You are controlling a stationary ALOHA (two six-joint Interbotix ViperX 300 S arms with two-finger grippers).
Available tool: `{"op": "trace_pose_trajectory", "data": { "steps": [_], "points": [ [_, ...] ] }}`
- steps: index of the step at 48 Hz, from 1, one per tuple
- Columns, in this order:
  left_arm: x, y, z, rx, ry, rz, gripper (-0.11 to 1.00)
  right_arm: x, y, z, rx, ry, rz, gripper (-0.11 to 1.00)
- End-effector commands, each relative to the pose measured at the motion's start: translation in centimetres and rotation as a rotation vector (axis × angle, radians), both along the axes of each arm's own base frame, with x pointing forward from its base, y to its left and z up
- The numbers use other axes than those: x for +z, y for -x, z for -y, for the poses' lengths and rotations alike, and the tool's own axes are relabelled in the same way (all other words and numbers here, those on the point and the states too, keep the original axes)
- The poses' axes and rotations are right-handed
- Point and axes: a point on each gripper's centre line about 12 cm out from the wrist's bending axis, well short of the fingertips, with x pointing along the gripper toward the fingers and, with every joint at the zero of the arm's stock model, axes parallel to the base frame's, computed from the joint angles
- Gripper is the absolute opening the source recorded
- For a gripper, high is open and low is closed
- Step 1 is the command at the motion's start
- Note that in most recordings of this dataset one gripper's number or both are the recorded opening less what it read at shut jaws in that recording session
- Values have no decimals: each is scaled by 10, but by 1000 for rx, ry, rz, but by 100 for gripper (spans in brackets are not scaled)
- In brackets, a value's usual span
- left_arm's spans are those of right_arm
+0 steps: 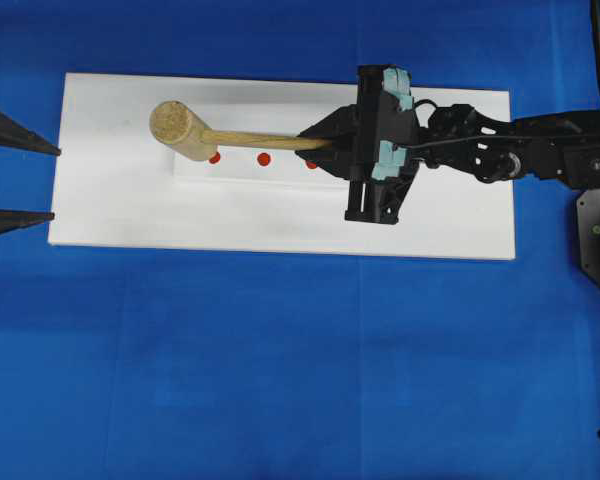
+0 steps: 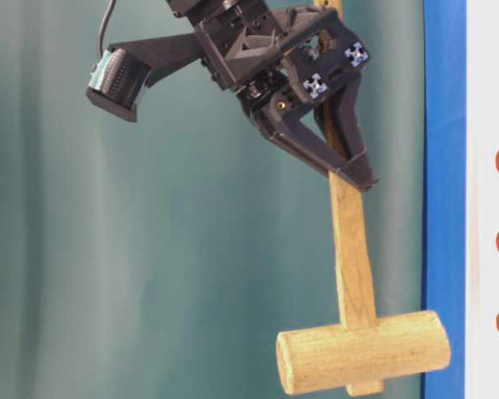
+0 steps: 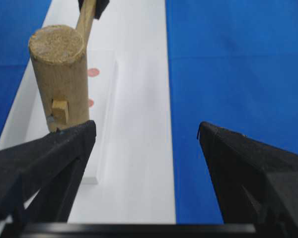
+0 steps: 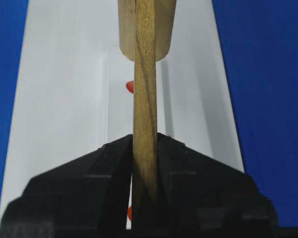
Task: Hit the mark with a hammer.
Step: 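Swing the mallet head over the red dots with the right gripper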
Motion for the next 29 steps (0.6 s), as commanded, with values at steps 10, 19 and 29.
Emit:
{"op": "trace_pose_trajectory", "data": {
  "steps": [10,19,29],
  "points": [
    [5,-2,0,0,-2,17,81,3,0,3,-14,6,16,3],
    [5,-2,0,0,-2,17,81,-34,-1,1,-17,-43,-91,3],
    [5,-2,0,-1,-2,15,81,-27,3,3,-35,-33,-62,3]
  ]
}}
